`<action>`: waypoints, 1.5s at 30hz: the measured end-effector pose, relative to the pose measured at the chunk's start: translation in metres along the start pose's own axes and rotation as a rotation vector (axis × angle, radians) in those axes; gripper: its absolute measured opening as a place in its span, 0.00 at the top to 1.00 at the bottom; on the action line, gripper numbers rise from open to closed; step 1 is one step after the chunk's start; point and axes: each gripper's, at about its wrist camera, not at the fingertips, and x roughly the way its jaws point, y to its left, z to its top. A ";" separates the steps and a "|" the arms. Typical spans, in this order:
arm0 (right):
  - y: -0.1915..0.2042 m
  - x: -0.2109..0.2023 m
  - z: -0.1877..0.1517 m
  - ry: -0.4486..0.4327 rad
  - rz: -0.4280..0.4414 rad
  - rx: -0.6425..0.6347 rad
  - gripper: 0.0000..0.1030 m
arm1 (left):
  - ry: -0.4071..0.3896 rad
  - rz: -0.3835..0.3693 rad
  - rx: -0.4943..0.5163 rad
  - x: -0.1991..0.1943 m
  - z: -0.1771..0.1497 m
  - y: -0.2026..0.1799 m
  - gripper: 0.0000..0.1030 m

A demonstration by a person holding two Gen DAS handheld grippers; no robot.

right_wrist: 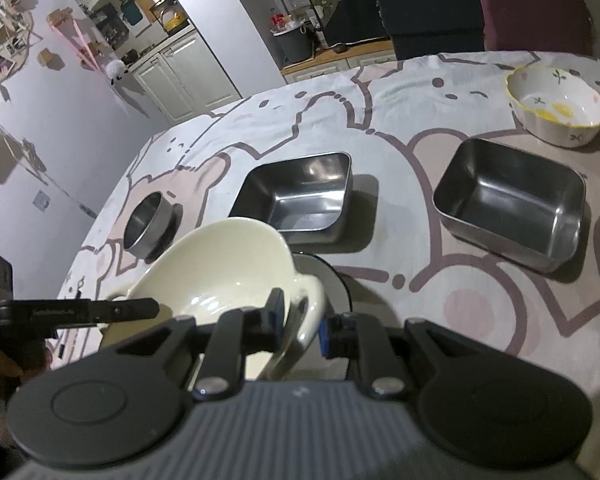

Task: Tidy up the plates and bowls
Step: 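Carry the cream bowl with both tools toward the steel trays, then lower the cream bowl with both tools onto the table beside the dark-rimmed plate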

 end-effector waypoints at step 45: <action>0.016 0.026 0.001 0.060 -0.091 -0.100 0.79 | 0.075 0.049 -0.011 0.029 -0.006 0.017 0.68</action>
